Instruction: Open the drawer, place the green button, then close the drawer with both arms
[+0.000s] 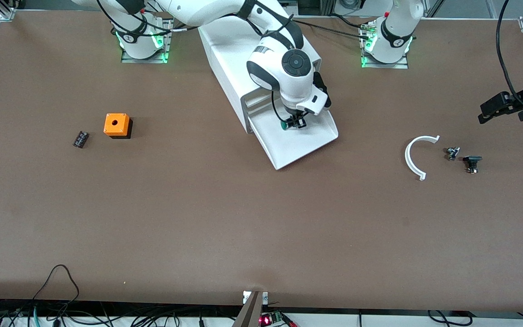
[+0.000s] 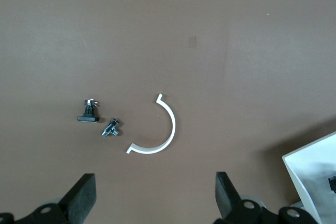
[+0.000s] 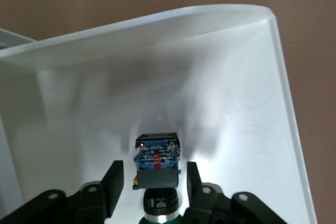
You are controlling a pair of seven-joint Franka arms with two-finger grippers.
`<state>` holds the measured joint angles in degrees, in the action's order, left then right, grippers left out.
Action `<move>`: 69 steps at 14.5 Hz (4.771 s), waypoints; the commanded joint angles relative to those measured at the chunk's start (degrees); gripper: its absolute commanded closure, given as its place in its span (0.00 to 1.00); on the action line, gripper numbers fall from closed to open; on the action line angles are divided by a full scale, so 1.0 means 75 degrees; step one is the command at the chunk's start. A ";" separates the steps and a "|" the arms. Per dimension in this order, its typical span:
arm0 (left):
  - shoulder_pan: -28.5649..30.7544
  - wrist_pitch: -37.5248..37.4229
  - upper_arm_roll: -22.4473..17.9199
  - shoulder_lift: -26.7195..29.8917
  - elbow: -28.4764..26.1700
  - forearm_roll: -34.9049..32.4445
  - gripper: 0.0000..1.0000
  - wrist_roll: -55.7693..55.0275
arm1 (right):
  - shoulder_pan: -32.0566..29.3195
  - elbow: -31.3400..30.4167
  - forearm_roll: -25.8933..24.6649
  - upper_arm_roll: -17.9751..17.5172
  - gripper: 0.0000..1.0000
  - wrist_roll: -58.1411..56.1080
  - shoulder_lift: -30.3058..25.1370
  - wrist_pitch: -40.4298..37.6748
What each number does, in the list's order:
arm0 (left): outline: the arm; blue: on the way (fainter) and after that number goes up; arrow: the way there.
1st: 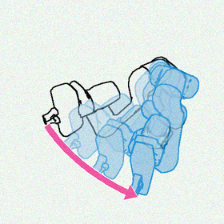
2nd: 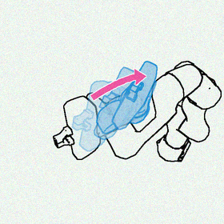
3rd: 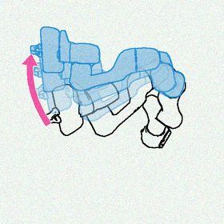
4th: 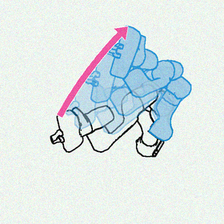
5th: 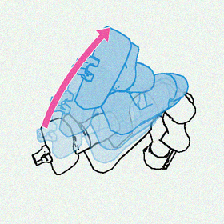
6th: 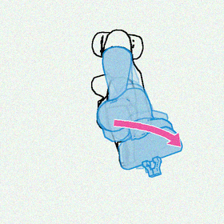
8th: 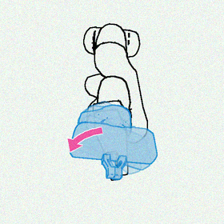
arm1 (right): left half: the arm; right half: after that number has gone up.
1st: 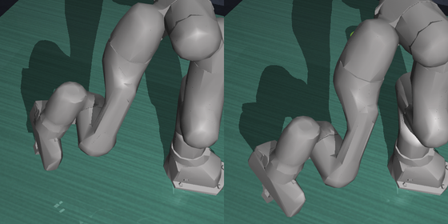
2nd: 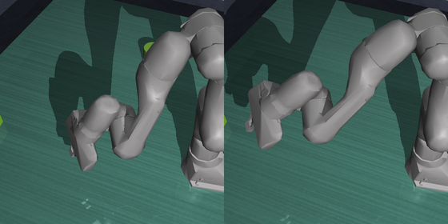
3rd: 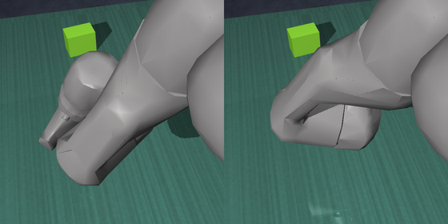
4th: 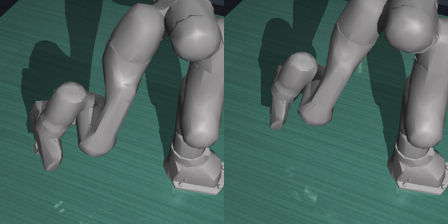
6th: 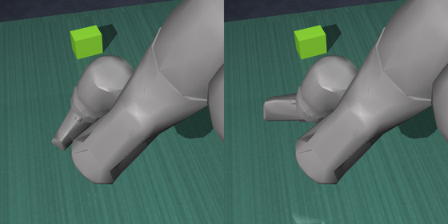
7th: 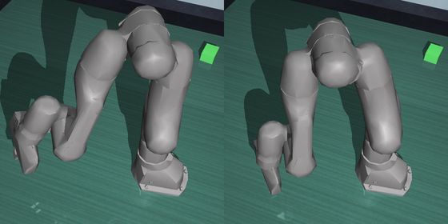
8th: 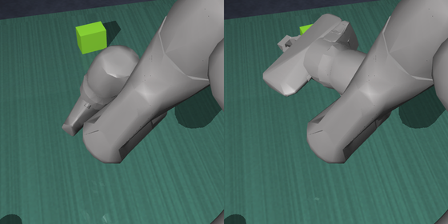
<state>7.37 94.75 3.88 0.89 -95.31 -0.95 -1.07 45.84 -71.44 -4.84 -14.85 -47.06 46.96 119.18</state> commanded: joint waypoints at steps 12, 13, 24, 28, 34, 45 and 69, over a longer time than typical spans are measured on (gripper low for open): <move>-0.0910 0.5044 0.1416 -0.2250 -0.1891 -0.0096 0.00 -0.3380 | -0.1975 0.0362 0.0060 0.0677 0.00 0.2041 -0.2264 -0.0691; -0.1098 0.5457 0.1417 -0.2518 -0.2022 -0.0096 0.00 -0.3803 | -0.1999 0.0140 0.0036 0.1004 0.00 0.2578 -0.2451 -0.0831; -0.2739 0.6258 0.1463 -0.3798 -0.2596 -0.0108 0.00 -0.4686 | -0.4316 -0.1534 0.0142 0.2390 0.00 0.7013 -0.4336 -0.2742; -0.2810 0.6234 0.2013 -0.3553 -0.3111 -0.0108 0.00 -0.4616 | -0.5092 -0.2766 0.0189 0.2390 0.00 0.6791 -0.5287 -0.2462; -0.2764 0.6106 0.2973 -0.3072 -0.4096 -0.0108 0.00 -0.4604 | -0.5609 -0.2396 0.0200 0.2390 0.00 0.6229 -0.5711 -0.3198; -0.1326 0.6023 0.3479 -0.2207 -0.3818 -0.0120 0.00 -0.4592 | -0.5620 -0.2370 0.0774 0.2565 0.00 0.6193 -0.5710 -0.3679; -0.0221 -0.0598 0.0327 0.0327 0.0133 -0.0003 0.00 0.1349 | -0.5562 -0.2346 0.0341 0.2519 0.00 0.6263 -0.5710 -0.3797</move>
<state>6.13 91.14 6.27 3.78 -95.34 -0.95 7.52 4.36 -89.80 -2.01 4.38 -0.07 4.14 91.78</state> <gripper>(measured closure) 0.000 0.000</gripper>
